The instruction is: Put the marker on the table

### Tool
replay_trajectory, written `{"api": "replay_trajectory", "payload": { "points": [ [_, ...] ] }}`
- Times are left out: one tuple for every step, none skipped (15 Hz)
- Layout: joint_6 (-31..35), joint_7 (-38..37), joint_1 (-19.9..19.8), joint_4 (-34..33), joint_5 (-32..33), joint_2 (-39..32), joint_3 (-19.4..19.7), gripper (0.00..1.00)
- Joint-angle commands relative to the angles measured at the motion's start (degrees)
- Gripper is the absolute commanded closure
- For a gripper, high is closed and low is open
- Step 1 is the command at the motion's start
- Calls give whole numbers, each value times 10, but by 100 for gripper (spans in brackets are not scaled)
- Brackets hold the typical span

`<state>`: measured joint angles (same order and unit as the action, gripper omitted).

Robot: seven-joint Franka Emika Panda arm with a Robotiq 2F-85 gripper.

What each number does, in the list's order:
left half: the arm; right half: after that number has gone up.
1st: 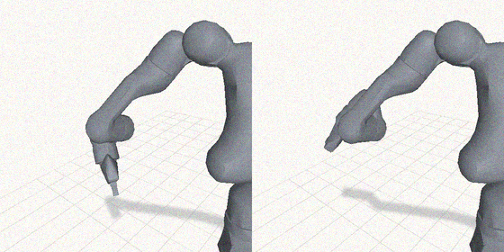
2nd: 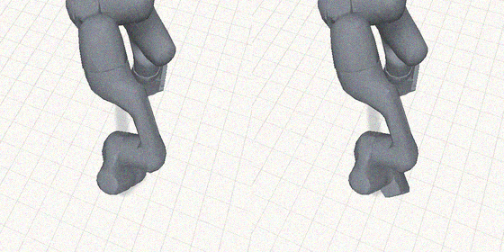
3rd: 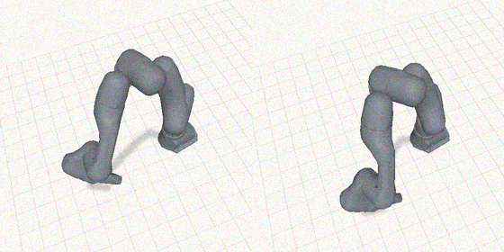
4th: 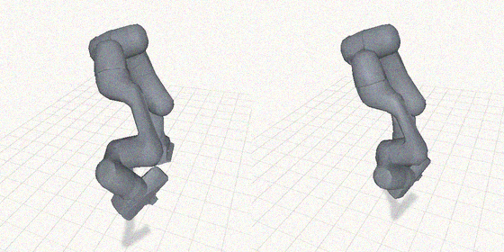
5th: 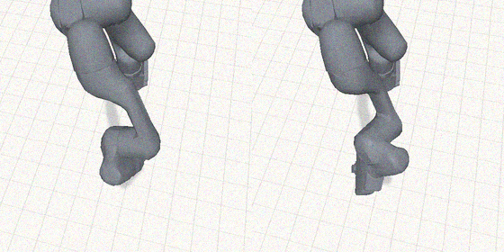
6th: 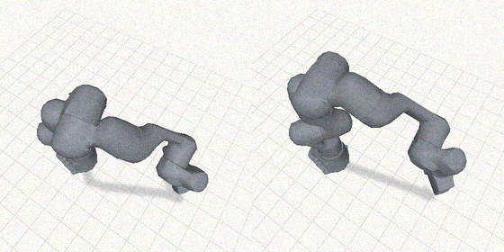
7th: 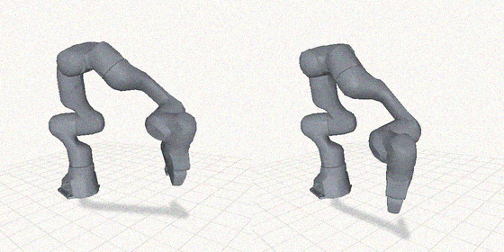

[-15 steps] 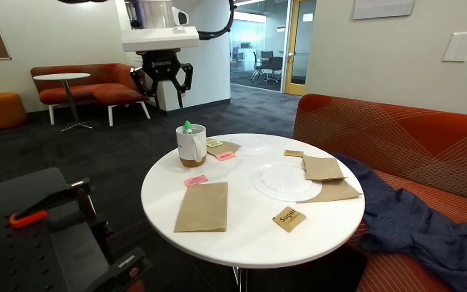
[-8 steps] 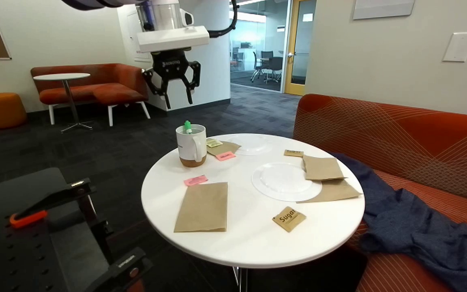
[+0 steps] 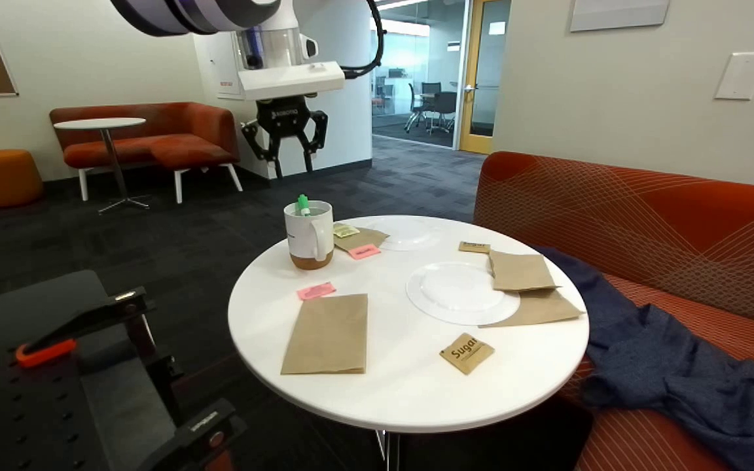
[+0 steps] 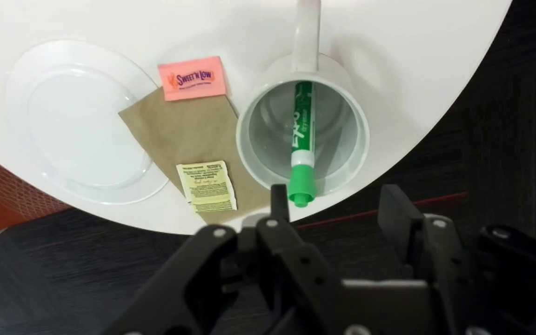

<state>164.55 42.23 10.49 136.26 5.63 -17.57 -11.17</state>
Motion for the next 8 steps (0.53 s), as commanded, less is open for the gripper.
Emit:
{"api": "replay_trajectory", "payload": {
  "points": [
    [-1,-14,-21,-34,23,-37,-13,52],
    [-1,-14,-23,-39,26,-44,-14,51],
    [-2,-14,-25,-44,28,-51,-14,53],
    [-4,-13,-27,-50,28,-58,-16,53],
    [-4,-13,-29,-54,29,-65,-17,54],
    [-4,-12,-31,-58,29,-71,-18,52],
    [-5,-11,-33,-61,29,-75,-20,52],
    [-5,-12,-34,-64,29,-80,-22,51]
  ]
}}
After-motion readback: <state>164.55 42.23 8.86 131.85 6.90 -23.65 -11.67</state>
